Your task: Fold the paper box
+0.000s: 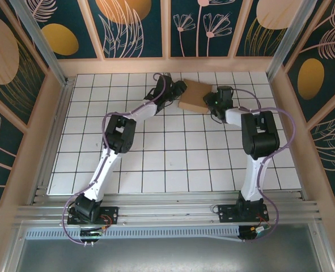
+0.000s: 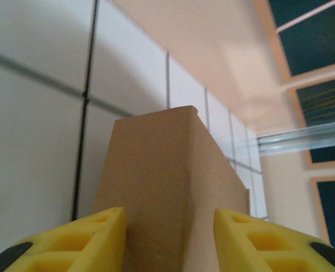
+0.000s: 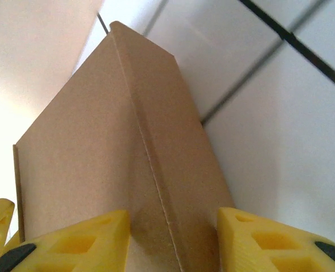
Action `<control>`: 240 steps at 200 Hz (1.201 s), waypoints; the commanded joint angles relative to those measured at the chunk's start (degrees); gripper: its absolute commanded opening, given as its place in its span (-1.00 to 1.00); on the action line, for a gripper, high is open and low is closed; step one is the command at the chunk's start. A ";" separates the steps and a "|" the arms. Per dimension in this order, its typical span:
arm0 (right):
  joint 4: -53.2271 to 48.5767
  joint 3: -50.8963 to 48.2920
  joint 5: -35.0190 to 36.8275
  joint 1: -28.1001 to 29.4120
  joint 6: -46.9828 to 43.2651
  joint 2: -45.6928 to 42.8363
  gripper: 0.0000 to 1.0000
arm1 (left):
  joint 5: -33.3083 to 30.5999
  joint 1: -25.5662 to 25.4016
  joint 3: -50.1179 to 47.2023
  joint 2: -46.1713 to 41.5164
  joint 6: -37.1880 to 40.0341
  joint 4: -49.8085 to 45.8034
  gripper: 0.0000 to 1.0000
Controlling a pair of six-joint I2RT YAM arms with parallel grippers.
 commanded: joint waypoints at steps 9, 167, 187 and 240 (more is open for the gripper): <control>-4.53 11.10 -2.11 -1.42 -4.03 6.15 -0.09 | 1.25 0.36 10.29 7.25 -4.35 0.50 -0.09; -11.51 -8.57 -2.02 -7.98 -31.28 -32.37 0.53 | -3.40 7.72 -46.62 -51.02 35.56 8.23 0.95; -10.41 -17.08 2.01 -9.05 -38.13 -40.50 0.76 | -4.33 7.72 -59.26 -63.91 41.65 5.87 0.98; 14.81 -46.15 7.60 -14.73 -42.01 -49.57 0.98 | -26.25 7.72 -97.84 -99.56 54.05 13.13 0.98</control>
